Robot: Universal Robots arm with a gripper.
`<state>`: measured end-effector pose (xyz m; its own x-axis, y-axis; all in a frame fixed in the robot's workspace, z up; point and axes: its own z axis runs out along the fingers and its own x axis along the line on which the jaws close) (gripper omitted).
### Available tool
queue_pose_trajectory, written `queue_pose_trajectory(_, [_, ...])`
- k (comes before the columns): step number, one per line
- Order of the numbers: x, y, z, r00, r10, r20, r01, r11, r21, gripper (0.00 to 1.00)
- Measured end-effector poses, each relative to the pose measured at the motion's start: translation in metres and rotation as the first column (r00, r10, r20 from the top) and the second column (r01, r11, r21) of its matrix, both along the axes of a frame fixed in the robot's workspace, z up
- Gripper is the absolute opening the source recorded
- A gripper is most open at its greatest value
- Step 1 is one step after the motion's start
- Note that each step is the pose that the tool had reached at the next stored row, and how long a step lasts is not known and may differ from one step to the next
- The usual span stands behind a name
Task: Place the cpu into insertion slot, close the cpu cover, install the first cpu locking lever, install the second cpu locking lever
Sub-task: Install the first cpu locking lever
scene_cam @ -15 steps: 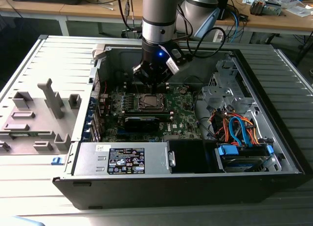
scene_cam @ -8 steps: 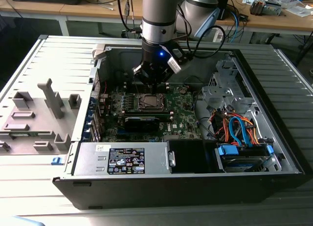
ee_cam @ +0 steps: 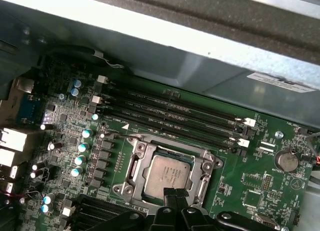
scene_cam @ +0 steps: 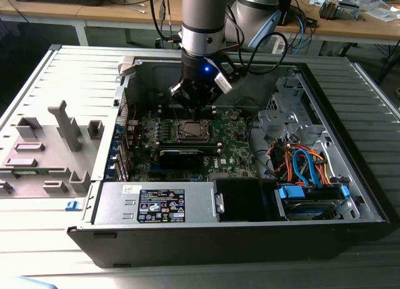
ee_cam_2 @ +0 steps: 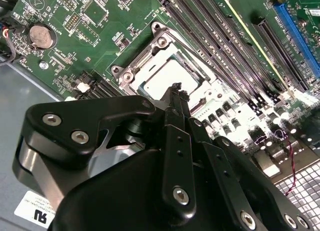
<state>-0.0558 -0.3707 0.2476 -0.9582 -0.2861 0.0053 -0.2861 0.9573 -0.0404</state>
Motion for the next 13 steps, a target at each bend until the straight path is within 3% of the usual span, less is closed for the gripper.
queue_pose_trajectory(13, [0.0000,0.0000,0.0000,0.9994,0.035,0.0000,-0.035,0.9994,0.0000,0.11])
